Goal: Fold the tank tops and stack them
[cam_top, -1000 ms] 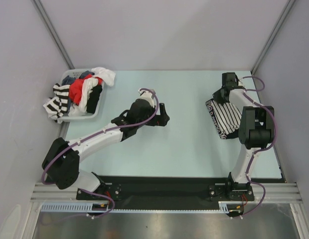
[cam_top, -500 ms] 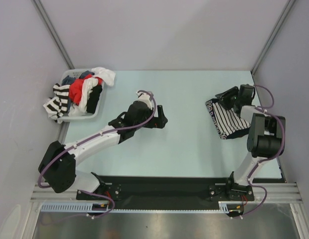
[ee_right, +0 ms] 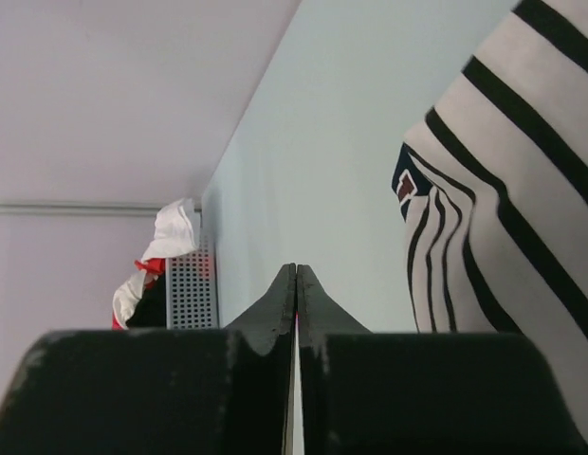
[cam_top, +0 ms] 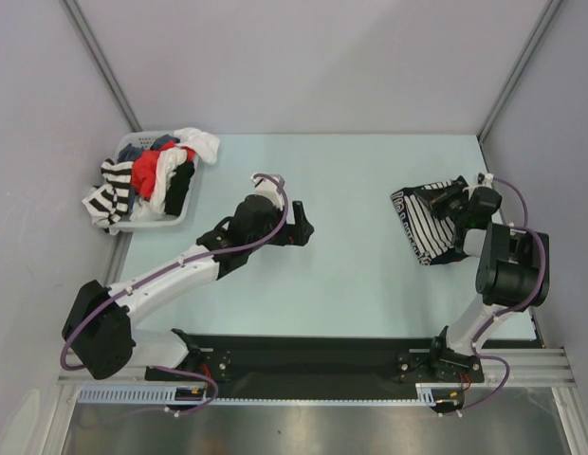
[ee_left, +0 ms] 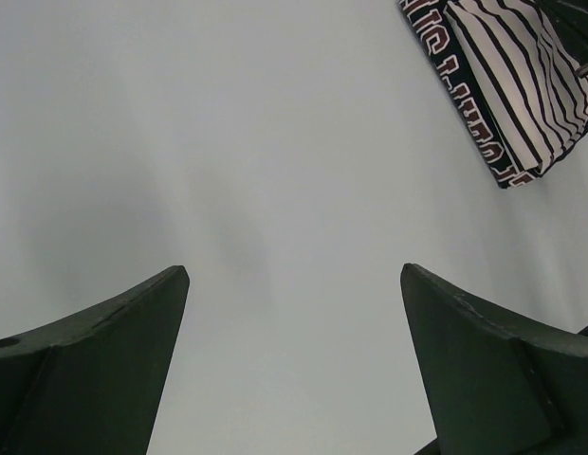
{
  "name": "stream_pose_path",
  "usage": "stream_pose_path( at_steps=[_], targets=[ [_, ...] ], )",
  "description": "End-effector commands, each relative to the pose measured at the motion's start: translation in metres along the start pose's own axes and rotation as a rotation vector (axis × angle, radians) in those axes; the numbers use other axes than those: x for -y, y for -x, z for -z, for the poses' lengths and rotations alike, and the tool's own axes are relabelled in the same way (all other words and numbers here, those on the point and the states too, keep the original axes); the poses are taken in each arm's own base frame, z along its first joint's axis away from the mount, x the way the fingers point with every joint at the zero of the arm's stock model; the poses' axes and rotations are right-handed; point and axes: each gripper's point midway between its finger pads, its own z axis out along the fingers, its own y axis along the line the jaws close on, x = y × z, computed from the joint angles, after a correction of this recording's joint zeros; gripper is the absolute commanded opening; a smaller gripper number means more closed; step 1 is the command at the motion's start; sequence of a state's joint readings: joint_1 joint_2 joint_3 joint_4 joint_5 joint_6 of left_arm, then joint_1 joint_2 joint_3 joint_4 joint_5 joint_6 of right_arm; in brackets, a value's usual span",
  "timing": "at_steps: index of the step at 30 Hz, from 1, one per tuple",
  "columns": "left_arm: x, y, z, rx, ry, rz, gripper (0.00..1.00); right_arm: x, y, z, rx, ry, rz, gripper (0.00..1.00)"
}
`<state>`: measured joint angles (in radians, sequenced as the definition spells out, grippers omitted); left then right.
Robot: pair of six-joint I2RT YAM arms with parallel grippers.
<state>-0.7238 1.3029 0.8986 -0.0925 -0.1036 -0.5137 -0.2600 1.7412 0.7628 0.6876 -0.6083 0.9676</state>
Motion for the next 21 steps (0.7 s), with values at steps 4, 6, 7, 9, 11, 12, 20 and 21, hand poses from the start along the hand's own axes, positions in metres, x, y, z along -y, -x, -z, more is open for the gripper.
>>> stream_pose_path(
  at_steps=[4, 6, 7, 9, 11, 12, 20, 21],
  targets=[
    [-0.005, 0.003, 0.007, 0.024, 0.01, -0.01, 1.0, -0.009, 0.007, 0.003, 0.043, 0.207, 0.031, 0.0],
    [-0.006, 0.002, 0.006, 0.021, 0.011, -0.013, 1.0, -0.01, 0.008, -0.002, 0.053, 0.259, 0.02, 0.0],
    [-0.006, 0.003, 0.006, 0.023, 0.01, -0.014, 1.0, 0.003, 0.002, -0.007, 0.045, 0.276, -0.023, 0.0],
    [-0.005, 0.002, 0.006, 0.021, 0.01, -0.016, 1.0, 0.02, -0.001, -0.015, 0.036, 0.262, -0.084, 0.0],
    [-0.006, 0.002, 0.008, 0.023, 0.01, -0.019, 1.0, 0.042, -0.006, -0.023, 0.031, 0.235, -0.142, 0.0],
    [-0.006, 0.004, 0.009, 0.026, 0.01, -0.02, 1.0, 0.046, -0.008, -0.025, 0.029, 0.229, -0.147, 0.0],
    [-0.004, 0.006, 0.011, 0.029, 0.007, -0.018, 1.0, 0.035, 0.001, -0.024, 0.022, 0.134, -0.085, 0.01],
    [-0.004, 0.007, 0.011, 0.031, 0.009, -0.018, 1.0, 0.021, 0.007, -0.02, 0.034, 0.151, -0.059, 0.03]
  ],
)
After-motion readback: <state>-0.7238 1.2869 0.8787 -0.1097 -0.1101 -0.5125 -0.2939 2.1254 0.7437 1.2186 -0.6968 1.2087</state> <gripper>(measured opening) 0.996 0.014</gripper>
